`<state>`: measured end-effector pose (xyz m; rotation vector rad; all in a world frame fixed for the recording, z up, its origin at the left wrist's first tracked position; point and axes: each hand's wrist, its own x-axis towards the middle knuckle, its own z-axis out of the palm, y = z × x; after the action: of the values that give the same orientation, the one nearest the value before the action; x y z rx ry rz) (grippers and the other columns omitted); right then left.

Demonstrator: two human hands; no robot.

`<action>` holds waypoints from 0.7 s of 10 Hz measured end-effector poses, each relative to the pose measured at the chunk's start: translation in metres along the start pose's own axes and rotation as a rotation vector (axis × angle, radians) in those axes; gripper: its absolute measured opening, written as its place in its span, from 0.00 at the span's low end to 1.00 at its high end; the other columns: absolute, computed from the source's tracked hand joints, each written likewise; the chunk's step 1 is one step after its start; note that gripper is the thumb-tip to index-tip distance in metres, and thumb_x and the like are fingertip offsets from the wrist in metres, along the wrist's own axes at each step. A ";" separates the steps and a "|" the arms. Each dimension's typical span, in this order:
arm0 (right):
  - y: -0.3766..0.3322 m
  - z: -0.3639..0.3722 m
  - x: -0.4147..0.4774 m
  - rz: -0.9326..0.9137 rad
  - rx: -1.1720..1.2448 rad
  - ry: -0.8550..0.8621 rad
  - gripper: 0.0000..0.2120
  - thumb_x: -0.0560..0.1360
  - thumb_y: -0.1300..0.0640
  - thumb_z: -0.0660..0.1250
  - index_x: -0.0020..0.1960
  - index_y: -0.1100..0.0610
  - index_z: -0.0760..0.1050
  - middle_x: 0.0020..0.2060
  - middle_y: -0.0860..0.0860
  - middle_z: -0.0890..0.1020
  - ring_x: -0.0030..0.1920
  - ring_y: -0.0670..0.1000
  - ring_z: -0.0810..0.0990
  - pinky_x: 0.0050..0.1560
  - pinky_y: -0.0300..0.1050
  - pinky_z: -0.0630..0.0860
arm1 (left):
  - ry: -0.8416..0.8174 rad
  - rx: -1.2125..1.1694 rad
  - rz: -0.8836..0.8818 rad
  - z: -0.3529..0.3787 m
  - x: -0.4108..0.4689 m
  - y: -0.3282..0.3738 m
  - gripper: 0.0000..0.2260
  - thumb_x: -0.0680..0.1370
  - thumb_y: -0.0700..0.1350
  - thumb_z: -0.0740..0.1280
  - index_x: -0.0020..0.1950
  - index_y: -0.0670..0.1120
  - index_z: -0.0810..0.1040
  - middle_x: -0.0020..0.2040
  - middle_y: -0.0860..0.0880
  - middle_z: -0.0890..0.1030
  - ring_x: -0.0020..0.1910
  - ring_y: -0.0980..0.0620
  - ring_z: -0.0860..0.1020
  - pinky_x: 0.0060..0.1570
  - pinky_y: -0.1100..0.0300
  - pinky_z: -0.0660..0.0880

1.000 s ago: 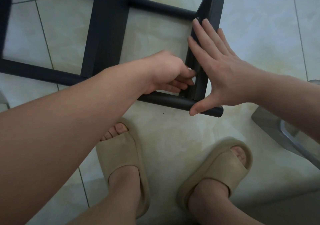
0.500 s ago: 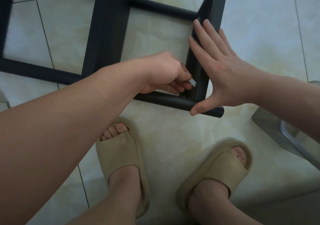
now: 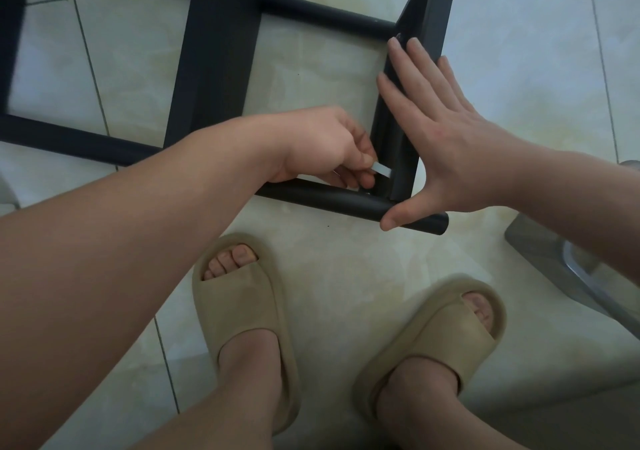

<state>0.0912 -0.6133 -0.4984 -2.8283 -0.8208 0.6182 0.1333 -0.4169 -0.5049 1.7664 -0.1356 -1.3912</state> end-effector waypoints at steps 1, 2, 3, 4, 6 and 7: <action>0.000 0.000 0.000 0.002 -0.006 -0.002 0.71 0.59 0.13 0.54 0.81 0.67 0.44 0.81 0.63 0.38 0.80 0.61 0.34 0.78 0.55 0.32 | -0.018 0.059 0.007 -0.001 -0.001 0.000 0.09 0.82 0.38 0.64 0.45 0.46 0.80 0.41 0.49 0.85 0.44 0.53 0.82 0.59 0.52 0.79; 0.000 0.000 0.001 0.003 -0.008 -0.003 0.71 0.59 0.13 0.53 0.81 0.67 0.44 0.81 0.63 0.38 0.80 0.61 0.34 0.78 0.55 0.32 | -0.032 0.108 0.009 -0.001 -0.002 0.000 0.09 0.82 0.38 0.64 0.44 0.46 0.80 0.40 0.50 0.85 0.45 0.53 0.82 0.59 0.51 0.79; 0.000 0.000 0.000 0.003 -0.008 0.000 0.71 0.60 0.13 0.53 0.81 0.67 0.43 0.81 0.63 0.38 0.80 0.61 0.34 0.78 0.55 0.32 | -0.036 0.153 0.011 -0.001 -0.003 0.000 0.09 0.81 0.38 0.66 0.44 0.47 0.81 0.39 0.52 0.85 0.44 0.54 0.82 0.57 0.52 0.79; 0.000 0.000 0.000 0.004 -0.005 -0.001 0.71 0.59 0.13 0.53 0.81 0.67 0.44 0.80 0.63 0.38 0.80 0.61 0.34 0.78 0.56 0.32 | -0.039 0.210 0.013 0.000 -0.003 -0.002 0.09 0.81 0.39 0.66 0.43 0.49 0.82 0.37 0.54 0.85 0.41 0.56 0.81 0.51 0.56 0.76; -0.001 0.000 0.000 0.007 0.007 -0.012 0.72 0.59 0.14 0.54 0.81 0.66 0.43 0.81 0.62 0.37 0.80 0.60 0.33 0.77 0.53 0.31 | -0.065 0.291 0.009 0.001 -0.003 -0.002 0.07 0.80 0.41 0.69 0.43 0.50 0.81 0.36 0.53 0.80 0.37 0.55 0.76 0.44 0.58 0.71; -0.002 0.000 -0.001 0.009 0.008 -0.015 0.72 0.59 0.14 0.54 0.81 0.66 0.43 0.80 0.62 0.37 0.80 0.60 0.33 0.77 0.52 0.30 | -0.082 0.315 0.003 0.003 -0.003 -0.001 0.06 0.79 0.40 0.68 0.44 0.48 0.81 0.38 0.50 0.80 0.38 0.53 0.76 0.44 0.58 0.73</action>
<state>0.0895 -0.6124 -0.4974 -2.8249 -0.8071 0.6430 0.1287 -0.4159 -0.5033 1.9613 -0.4215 -1.5046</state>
